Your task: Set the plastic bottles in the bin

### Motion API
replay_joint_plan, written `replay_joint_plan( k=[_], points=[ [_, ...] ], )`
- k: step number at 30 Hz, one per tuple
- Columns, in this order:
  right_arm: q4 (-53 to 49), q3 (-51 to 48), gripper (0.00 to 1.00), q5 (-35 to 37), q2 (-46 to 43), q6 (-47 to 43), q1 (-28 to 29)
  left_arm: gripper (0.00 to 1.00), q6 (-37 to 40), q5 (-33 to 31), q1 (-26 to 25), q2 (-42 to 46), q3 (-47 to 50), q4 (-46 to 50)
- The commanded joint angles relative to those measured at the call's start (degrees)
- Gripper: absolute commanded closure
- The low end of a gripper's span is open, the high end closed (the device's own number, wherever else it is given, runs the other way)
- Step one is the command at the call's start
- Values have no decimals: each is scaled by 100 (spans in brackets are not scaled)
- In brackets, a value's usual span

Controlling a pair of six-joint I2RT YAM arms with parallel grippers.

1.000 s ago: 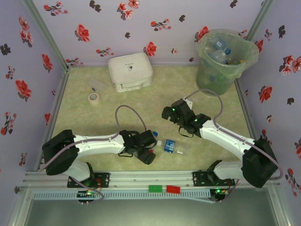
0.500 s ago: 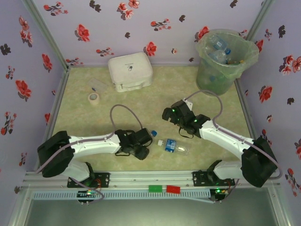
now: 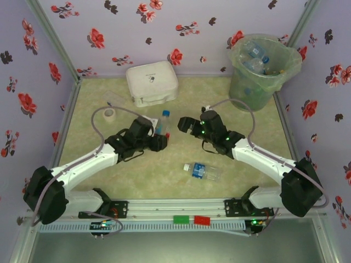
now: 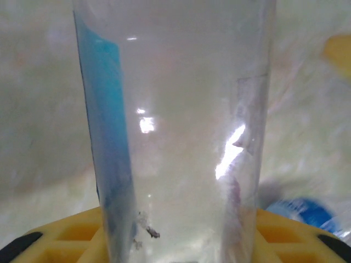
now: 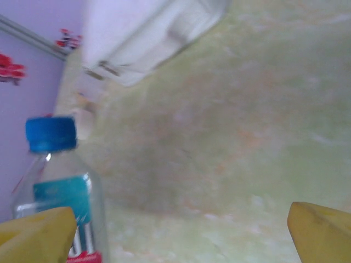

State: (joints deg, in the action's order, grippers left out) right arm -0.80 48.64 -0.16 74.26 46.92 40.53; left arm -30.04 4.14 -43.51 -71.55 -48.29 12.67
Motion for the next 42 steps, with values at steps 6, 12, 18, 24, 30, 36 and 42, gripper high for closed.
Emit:
replay_joint_plan(
  k=[6,12,18,24,30,36,42],
  points=[
    [732,763,2,-666,231,-219,3,55,-18,903,105,-687,-851,-1671],
    [749,680,8,-567,226,-2,-170,55,-137,1189,87,-783,-925,-1830],
    [1320,357,21,-706,185,343,-393,55,-183,1249,-43,-685,-753,-1935],
    [1406,378,33,-940,333,393,-415,54,-107,1330,-149,-652,-743,-1830],
    [1381,361,49,-1000,313,347,-449,46,-132,1301,-149,-547,-728,-1805],
    [1319,485,54,-1275,167,204,-855,1,-144,1138,-143,-340,-761,-1741],
    [218,1394,54,-1264,154,-396,-1620,0,-52,825,197,-327,-887,-1758]
  ],
)
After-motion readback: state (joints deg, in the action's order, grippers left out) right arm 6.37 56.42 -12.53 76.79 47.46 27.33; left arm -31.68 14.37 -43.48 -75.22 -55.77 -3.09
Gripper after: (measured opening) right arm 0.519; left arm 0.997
